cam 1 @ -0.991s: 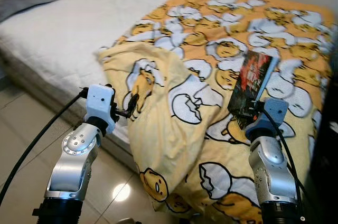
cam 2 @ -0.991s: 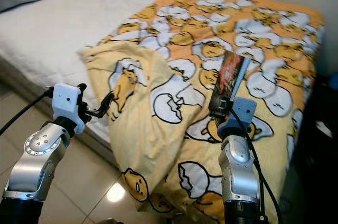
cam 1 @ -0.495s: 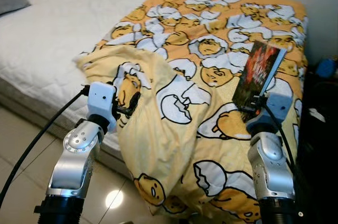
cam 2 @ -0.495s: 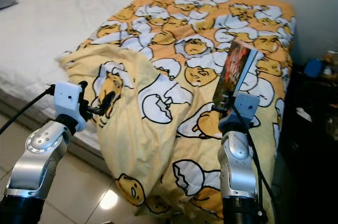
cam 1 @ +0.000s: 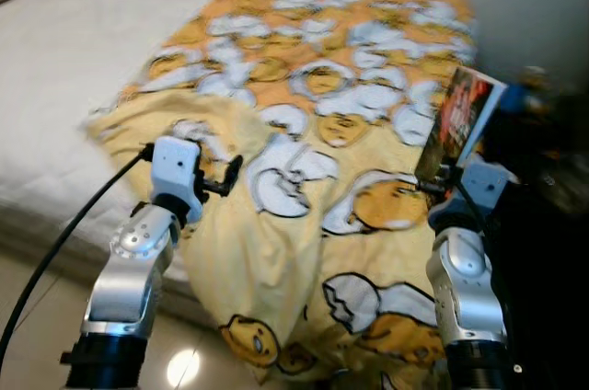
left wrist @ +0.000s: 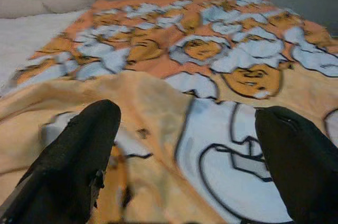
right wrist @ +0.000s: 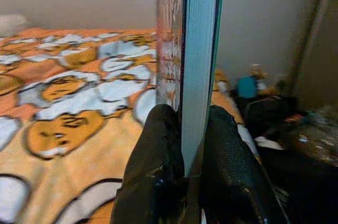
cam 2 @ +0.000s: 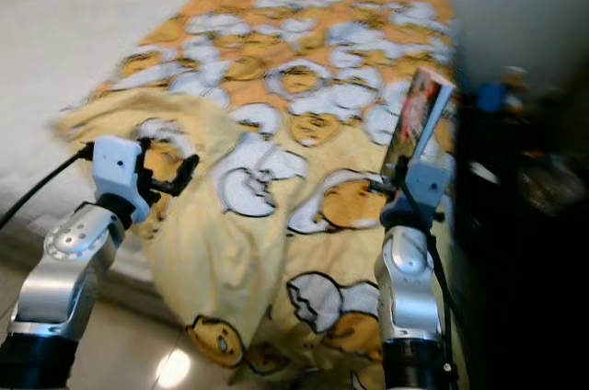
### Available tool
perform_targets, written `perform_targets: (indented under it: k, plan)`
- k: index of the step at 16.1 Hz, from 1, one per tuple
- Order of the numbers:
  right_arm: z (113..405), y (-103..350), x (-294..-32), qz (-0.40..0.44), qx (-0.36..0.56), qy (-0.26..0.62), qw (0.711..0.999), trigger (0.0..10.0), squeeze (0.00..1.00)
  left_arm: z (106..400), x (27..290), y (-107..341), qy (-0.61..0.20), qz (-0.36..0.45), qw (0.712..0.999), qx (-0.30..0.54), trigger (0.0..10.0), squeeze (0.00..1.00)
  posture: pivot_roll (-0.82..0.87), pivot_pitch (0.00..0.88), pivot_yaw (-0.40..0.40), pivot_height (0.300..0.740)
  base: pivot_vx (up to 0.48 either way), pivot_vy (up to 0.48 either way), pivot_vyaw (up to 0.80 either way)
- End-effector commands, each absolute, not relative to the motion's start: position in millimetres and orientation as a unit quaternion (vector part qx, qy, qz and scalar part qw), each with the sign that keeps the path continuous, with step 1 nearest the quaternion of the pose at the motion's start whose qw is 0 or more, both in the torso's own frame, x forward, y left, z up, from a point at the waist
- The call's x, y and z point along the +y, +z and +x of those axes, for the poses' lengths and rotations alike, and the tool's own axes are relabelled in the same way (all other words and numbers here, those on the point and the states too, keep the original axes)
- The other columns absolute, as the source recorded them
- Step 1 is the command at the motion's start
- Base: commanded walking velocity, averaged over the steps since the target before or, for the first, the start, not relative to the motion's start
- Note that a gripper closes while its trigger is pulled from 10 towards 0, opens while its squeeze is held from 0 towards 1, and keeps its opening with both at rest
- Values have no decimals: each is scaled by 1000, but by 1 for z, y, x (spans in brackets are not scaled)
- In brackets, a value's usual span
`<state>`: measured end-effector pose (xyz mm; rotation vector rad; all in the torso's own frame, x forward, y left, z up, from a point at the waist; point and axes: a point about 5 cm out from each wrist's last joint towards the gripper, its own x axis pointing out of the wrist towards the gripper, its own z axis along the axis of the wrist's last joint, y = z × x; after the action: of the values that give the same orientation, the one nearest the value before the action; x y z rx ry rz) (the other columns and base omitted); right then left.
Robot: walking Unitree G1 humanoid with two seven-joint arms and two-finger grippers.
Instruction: Clean up the room
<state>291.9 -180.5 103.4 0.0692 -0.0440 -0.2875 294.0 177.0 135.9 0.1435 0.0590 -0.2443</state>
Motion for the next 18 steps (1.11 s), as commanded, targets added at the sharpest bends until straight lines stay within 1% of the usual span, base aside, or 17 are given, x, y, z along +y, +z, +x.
perform_targets:
  k: [1,2,3,5,8,12,18]
  plan:
    - [294,109,-183,44,-35,-142,988,10000,0,296,174,135,-123,76,989,34,10000,475,12,0,-23,740,0,0,-800]
    - [294,106,-180,73,-19,-118,990,10000,0,296,175,135,-122,74,989,34,10000,475,14,0,-22,740,0,0,-800]
    - [294,106,-178,73,-14,-102,992,10000,0,296,176,136,-120,74,990,33,10000,475,16,0,-23,740,0,277,-800]
    - [294,106,-176,62,-15,-97,993,10000,0,297,177,137,-118,73,990,34,10000,478,15,0,-22,740,0,296,-800]
    - [295,108,-171,87,-20,-76,993,10000,0,297,177,137,-116,74,990,33,10000,478,14,0,-22,740,0,301,-800]
    - [295,108,-173,97,-19,-84,992,10000,0,298,177,138,-115,75,990,32,10000,482,16,0,-23,740,0,303,-800]
    - [294,108,-167,119,-16,-64,991,10000,0,298,178,138,-116,80,989,32,10000,482,21,0,-26,740,0,300,-745]
